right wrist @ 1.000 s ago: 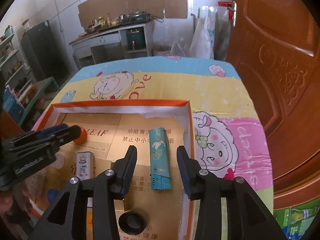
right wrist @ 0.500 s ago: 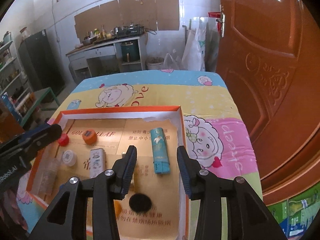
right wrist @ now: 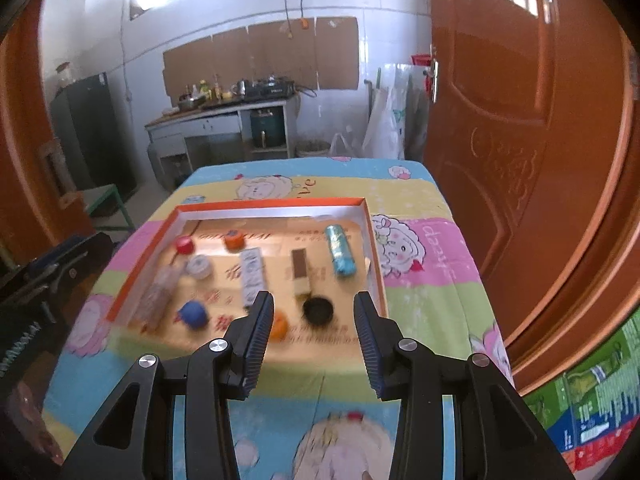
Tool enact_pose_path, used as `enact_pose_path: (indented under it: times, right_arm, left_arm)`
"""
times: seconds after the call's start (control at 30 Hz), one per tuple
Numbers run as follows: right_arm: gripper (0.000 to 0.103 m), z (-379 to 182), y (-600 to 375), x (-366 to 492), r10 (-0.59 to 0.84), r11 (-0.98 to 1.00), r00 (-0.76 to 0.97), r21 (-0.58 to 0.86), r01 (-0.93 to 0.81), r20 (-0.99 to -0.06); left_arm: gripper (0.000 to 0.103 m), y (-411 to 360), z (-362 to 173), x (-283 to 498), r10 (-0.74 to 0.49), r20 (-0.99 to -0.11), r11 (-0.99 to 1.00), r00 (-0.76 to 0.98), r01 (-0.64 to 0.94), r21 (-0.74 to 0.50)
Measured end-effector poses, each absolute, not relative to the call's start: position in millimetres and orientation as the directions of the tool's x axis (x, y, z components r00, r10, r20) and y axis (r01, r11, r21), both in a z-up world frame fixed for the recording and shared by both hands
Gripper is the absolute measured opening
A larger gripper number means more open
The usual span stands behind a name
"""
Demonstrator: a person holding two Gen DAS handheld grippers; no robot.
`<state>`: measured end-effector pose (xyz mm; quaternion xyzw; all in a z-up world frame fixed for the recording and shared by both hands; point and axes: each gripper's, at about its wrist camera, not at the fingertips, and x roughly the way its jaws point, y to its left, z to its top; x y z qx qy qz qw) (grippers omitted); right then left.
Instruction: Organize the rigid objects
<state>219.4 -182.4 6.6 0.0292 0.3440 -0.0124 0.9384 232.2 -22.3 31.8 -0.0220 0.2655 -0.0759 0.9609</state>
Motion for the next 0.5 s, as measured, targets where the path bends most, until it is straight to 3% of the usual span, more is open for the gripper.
enact_pose_path:
  times: [0.2, 0.5]
  right_arm:
    - [0.043, 9.8, -164.2, 148.4, -0.038, 0.995, 0.810, 0.056, 0.087, -0.586]
    - [0.043, -2.3, -130.5, 59.3, -0.053, 0.994, 0.840, 0.053, 0.096, -0.540]
  left_arm:
    - [0.036, -4.8, 25.1, 164.5, -0.013, -0.455, 0.999, 0.890, -0.005, -0.039]
    - [0.036, 15.5, 11.3, 86.4, -0.122, -0.474, 0.992, 0.872, 0.092, -0.086]
